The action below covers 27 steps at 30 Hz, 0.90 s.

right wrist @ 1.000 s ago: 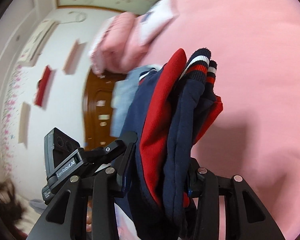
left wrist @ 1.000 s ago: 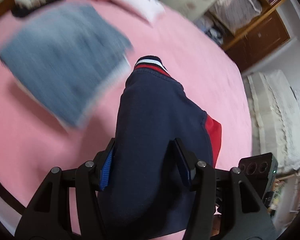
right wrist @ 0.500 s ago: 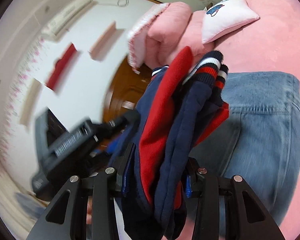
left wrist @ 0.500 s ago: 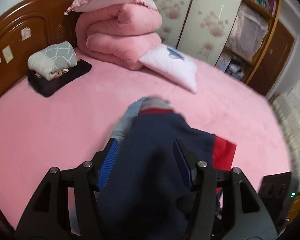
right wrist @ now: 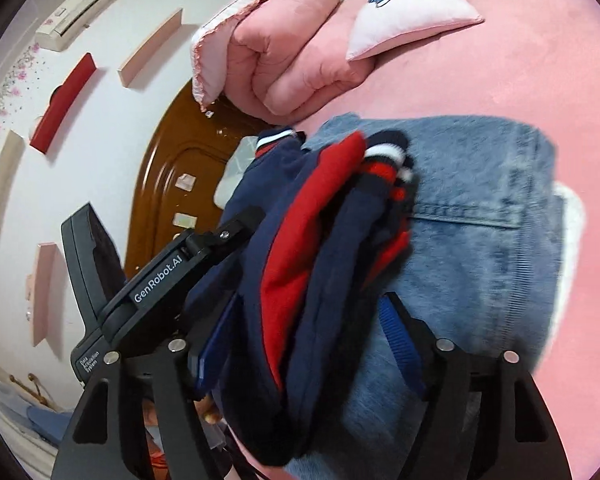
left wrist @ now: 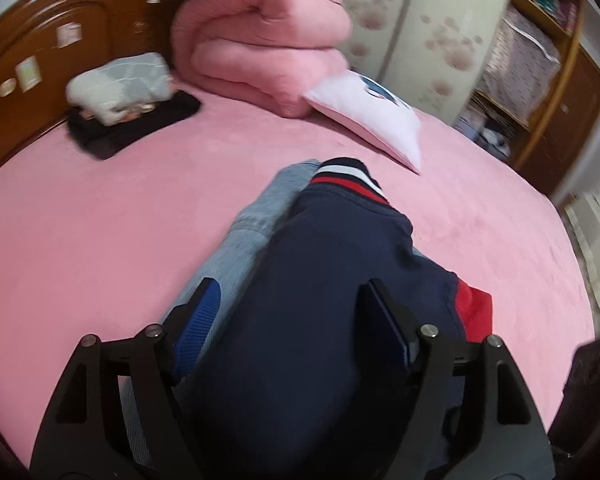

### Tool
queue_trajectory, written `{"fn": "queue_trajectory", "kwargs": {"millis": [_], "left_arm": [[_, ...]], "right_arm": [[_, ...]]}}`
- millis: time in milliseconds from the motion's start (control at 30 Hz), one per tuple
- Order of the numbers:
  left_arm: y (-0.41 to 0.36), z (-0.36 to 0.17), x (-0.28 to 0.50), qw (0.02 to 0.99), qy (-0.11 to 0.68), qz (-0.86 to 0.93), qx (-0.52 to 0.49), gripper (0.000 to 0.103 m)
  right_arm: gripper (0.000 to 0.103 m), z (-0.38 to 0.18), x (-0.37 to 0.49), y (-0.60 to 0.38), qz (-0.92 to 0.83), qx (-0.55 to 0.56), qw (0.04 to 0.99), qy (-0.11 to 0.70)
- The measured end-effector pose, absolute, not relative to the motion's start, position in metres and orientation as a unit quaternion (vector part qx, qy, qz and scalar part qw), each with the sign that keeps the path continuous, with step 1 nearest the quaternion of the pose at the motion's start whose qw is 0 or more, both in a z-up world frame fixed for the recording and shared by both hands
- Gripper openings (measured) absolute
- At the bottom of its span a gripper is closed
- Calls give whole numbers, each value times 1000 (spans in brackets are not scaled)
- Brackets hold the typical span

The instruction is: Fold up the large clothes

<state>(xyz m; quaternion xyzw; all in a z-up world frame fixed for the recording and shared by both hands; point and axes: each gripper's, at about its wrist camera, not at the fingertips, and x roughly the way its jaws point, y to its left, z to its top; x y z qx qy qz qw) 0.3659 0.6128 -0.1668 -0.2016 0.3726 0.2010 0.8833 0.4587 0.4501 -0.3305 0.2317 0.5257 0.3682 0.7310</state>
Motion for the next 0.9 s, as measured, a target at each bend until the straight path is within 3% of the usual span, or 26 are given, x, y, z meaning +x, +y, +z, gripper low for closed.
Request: {"fn": "queue_trajectory", "kwargs": {"millis": [67, 200, 300, 500, 633, 900], "left_arm": [[594, -156, 341, 881, 360, 217, -218, 73], [561, -133, 295, 888, 320, 252, -211, 73], [527, -124, 255, 885, 315, 271, -210, 76], [424, -168, 171, 831, 434, 243, -250, 77], [332, -204, 127, 804, 512, 244, -180, 77], [131, -220, 54, 781, 597, 116, -140, 77]], "right_arm": [[85, -324, 451, 429, 354, 221, 748, 517], [87, -317, 437, 375, 334, 181, 773, 509], [98, -328, 410, 300, 307, 150, 781, 523], [98, -356, 327, 115, 185, 128, 780, 583], [102, -370, 259, -10, 125, 135, 770, 612], [103, -338, 103, -229, 27, 27, 772, 635]]}}
